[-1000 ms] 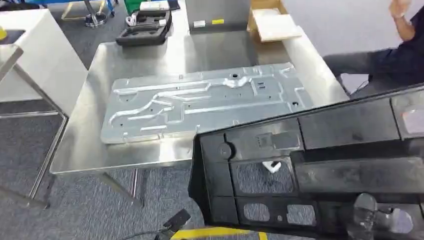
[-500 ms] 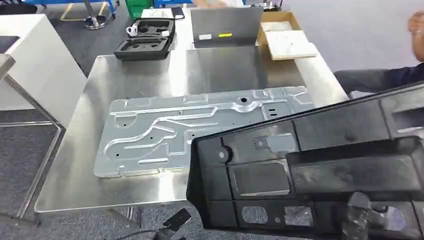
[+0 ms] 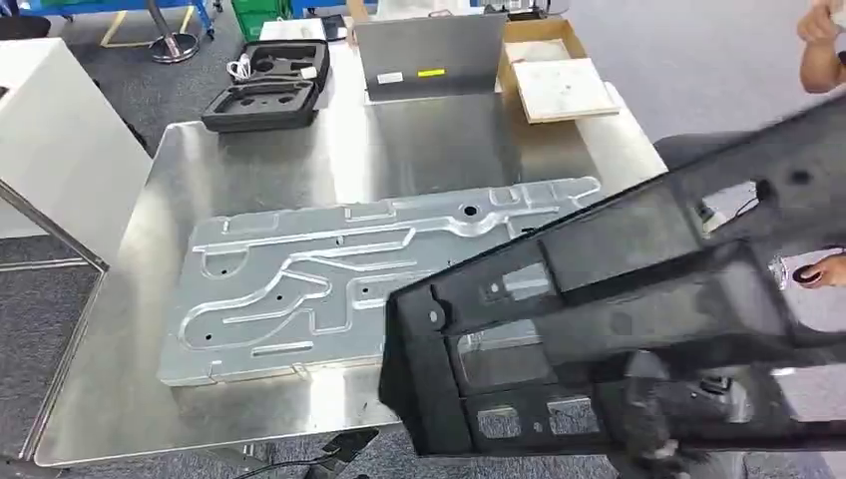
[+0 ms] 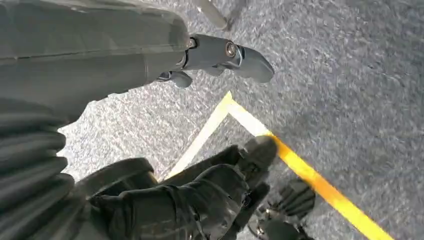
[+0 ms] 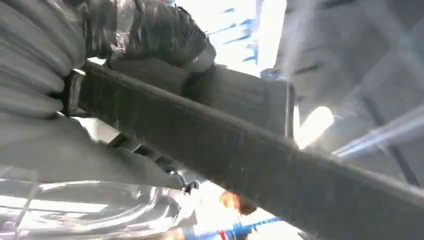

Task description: Take the parts from the cabinet and place them on the table.

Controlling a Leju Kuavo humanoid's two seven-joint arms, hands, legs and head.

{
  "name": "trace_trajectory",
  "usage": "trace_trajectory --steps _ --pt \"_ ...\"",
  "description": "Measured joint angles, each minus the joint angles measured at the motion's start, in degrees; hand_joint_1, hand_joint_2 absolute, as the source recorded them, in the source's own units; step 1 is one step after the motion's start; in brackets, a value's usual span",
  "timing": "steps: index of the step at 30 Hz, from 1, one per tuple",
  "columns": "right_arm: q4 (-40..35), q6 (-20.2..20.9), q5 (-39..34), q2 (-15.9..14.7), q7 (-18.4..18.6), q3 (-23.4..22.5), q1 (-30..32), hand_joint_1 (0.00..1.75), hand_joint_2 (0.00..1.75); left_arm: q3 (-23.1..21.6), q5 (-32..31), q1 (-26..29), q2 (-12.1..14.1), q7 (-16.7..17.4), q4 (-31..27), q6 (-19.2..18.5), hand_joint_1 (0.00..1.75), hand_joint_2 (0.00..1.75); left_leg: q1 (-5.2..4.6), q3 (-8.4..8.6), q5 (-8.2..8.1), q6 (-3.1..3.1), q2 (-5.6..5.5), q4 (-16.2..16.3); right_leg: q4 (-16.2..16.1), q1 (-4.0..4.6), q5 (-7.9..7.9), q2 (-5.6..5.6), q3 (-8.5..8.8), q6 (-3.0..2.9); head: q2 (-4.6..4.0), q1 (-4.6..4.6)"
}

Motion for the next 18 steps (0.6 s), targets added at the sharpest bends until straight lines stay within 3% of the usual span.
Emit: trace_trajectory --steps 1,3,4,5,6,7,8,9,10,11,13,14,15,18 --pt "0.29 -0.04 4.85 -0.39 4.24 -0.09 -0.76 1.64 1.75 0.00 -0.20 0.17 0.00 0.24 0.00 0.17 0.00 1.75 -0.01 0.43 1.65 0.34 0.01 -0.06 -0.02 -0.02 -0.15 0.00 0.04 0.43 0.02 0.02" --pt "0.85 -0.02 11.07 -1.37 9.11 -0.13 -2.26 1.64 1.75 0.00 -0.35 0.33 0.00 0.76 0.00 0.39 0.00 1.75 0.42 0.64 2.44 0.92 0.01 -0.70 -0.20 0.37 -0.24 0.05 0.26 1.28 0.00 0.13" --pt "1.03 -0.02 13.27 -1.71 10.85 -0.13 -2.66 1.64 1.75 0.00 -0.42 0.31 -0.02 0.90 0.00 0.48 0.00 1.75 0.63 0.89 2.81 1.00 0.20 -1.05 0.73 0.03 -1.00 -0.23 -0.15 1.42 0.00 0.00" --pt "1.22 0.00 15.68 -1.99 12.60 -0.15 -3.24 1.64 1.75 0.00 -0.48 0.32 -0.02 0.98 0.00 0.57 0.00 1.75 0.63 0.93 2.90 1.24 0.18 -1.25 2.79 0.12 -2.78 -0.59 -1.01 1.68 0.00 0.24" --pt "1.49 0.53 18.37 -2.36 14.68 -0.15 -3.83 1.64 1.75 0.00 -0.55 0.34 -0.02 1.27 0.00 0.59 0.00 1.75 0.59 0.89 2.88 1.64 0.23 -1.24 6.60 0.07 -5.12 -0.60 -2.60 1.84 0.00 0.46" --pt "2.08 1.69 22.66 -3.00 18.55 -0.15 -4.60 1.64 1.75 0.00 -0.70 0.42 -0.04 1.60 0.00 0.59 0.00 1.75 0.51 0.86 2.87 1.65 0.28 -1.21 12.00 0.06 -7.56 -0.61 -4.96 2.00 0.00 0.46" --pt "2.49 2.55 25.23 -3.54 20.95 -0.15 -5.16 1.64 1.75 0.00 -0.87 0.53 -0.04 1.88 0.00 0.55 0.00 1.75 0.48 0.83 2.86 1.67 0.32 -1.20 14.97 0.06 -8.53 -0.61 -6.34 2.10 0.02 0.48" --pt "3.17 3.81 28.22 -4.24 23.93 -0.17 -6.10 1.64 1.75 0.00 -0.98 0.69 -0.04 2.03 0.00 0.44 0.00 1.75 0.47 0.80 2.84 1.69 0.35 -1.15 16.81 0.05 -8.44 -0.61 -7.28 2.21 0.00 0.46" --pt "3.65 5.39 30.24 -4.87 26.72 -0.17 -7.17 1.64 1.75 0.00 -1.16 0.72 -0.04 2.27 0.00 0.17 0.00 1.75 0.48 0.80 2.79 1.65 0.34 -1.07 15.51 0.02 -7.06 -0.62 -6.68 2.25 0.00 0.46" --pt "4.13 6.80 32.05 -5.60 28.84 -0.20 -8.78 1.64 1.75 0.00 -1.49 0.69 -0.07 2.51 0.00 -0.20 0.00 1.75 0.49 0.81 2.72 1.59 0.33 -0.89 11.80 -0.06 -4.68 -0.65 -4.87 2.26 0.00 0.48" --pt "5.11 9.57 34.27 -7.17 32.74 -0.41 -11.69 1.64 1.75 0.00 -1.81 0.50 -0.13 2.91 0.00 -0.85 0.00 1.75 0.50 0.71 2.32 1.31 0.28 -0.23 1.71 -0.17 -0.30 -0.89 -0.01 2.13 0.00 0.50" --pt "5.72 10.10 34.66 -7.77 33.53 -0.78 -12.71 1.64 1.75 0.00 -2.03 0.44 -0.11 2.95 0.00 -0.98 0.00 1.75 0.14 0.35 2.12 1.02 0.17 0.21 0.55 0.04 -1.57 -0.93 0.41 1.85 0.00 0.52" --pt "5.96 10.40 34.80 -8.17 34.03 -1.16 -13.49 1.64 1.75 -0.02 -2.05 0.42 -0.11 3.04 0.00 -1.11 0.00 1.75 0.08 0.01 2.09 0.82 0.05 0.52 0.46 0.08 -1.10 -0.81 0.48 1.29 0.00 0.40" --pt "6.91 11.68 36.53 -9.22 35.88 -1.46 -15.27 1.64 1.75 -0.07 -2.19 0.43 -0.11 3.08 0.00 -1.44 0.00 1.75 0.07 -0.04 2.30 0.26 0.07 0.40 0.34 0.08 -0.82 -0.74 0.25 0.48 0.00 0.42"
